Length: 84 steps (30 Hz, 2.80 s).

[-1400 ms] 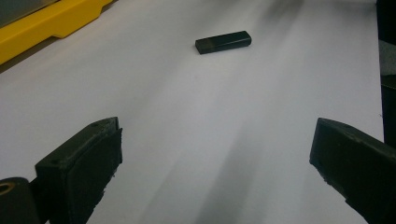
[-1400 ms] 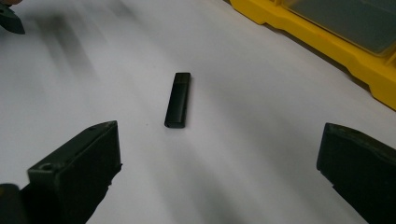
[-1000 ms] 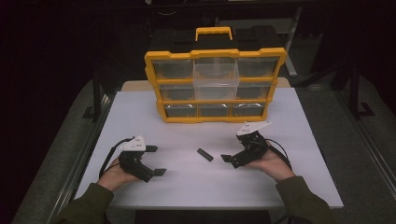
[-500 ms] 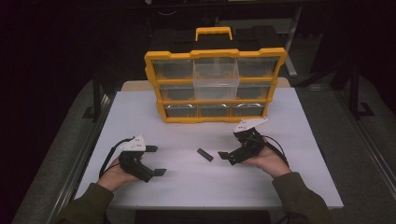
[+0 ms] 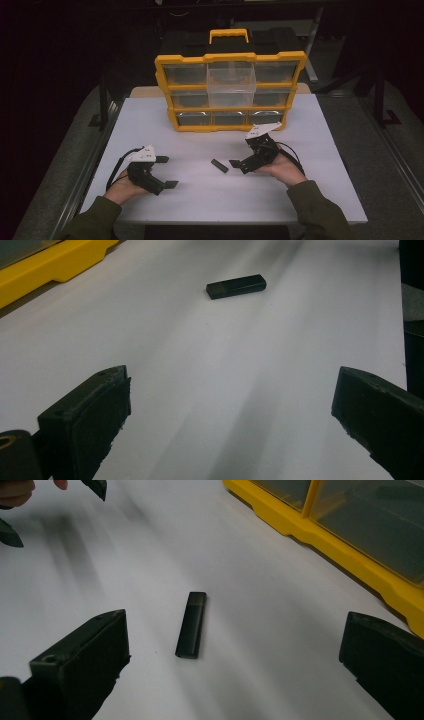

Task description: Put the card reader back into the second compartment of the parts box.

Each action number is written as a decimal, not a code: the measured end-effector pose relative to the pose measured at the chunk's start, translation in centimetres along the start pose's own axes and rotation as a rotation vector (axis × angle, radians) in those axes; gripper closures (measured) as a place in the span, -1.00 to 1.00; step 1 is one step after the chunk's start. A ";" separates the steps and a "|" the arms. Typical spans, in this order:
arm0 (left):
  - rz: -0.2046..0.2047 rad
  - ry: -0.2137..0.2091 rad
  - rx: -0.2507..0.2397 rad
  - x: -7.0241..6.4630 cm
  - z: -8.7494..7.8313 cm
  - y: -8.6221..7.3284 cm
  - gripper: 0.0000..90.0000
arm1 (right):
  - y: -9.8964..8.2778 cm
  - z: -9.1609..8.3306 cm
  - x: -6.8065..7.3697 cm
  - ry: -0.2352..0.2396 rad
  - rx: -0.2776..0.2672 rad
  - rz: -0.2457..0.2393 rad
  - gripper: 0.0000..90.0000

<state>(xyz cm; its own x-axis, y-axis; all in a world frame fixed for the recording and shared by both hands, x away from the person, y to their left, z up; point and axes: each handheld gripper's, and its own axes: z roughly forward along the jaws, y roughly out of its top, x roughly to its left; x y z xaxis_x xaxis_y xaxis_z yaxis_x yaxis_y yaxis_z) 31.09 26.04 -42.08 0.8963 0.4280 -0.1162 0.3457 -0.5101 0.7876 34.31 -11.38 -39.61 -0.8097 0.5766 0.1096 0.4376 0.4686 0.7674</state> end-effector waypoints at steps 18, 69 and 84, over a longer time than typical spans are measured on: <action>0.000 -0.003 -0.002 0.0 0.0 0.0 -0.96 | 1.8 1.3 0.5 0.032 0.004 -0.020 -1.00; 0.003 -0.007 -0.008 -0.1 -0.3 -0.1 -0.96 | 2.9 6.0 2.2 0.046 0.134 -0.071 -1.00; 0.006 -0.009 -0.007 -0.2 -0.3 -0.2 -0.96 | 2.0 7.2 2.4 0.038 0.184 -0.066 -0.96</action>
<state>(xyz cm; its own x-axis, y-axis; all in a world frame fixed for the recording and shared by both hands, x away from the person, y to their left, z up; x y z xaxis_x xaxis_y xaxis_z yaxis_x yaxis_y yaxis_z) 30.74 26.29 -42.00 0.9007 0.4184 -0.1172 0.3386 -0.5069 0.7927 36.10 -4.23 -42.38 -0.8518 0.5161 0.0894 0.4443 0.6214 0.6454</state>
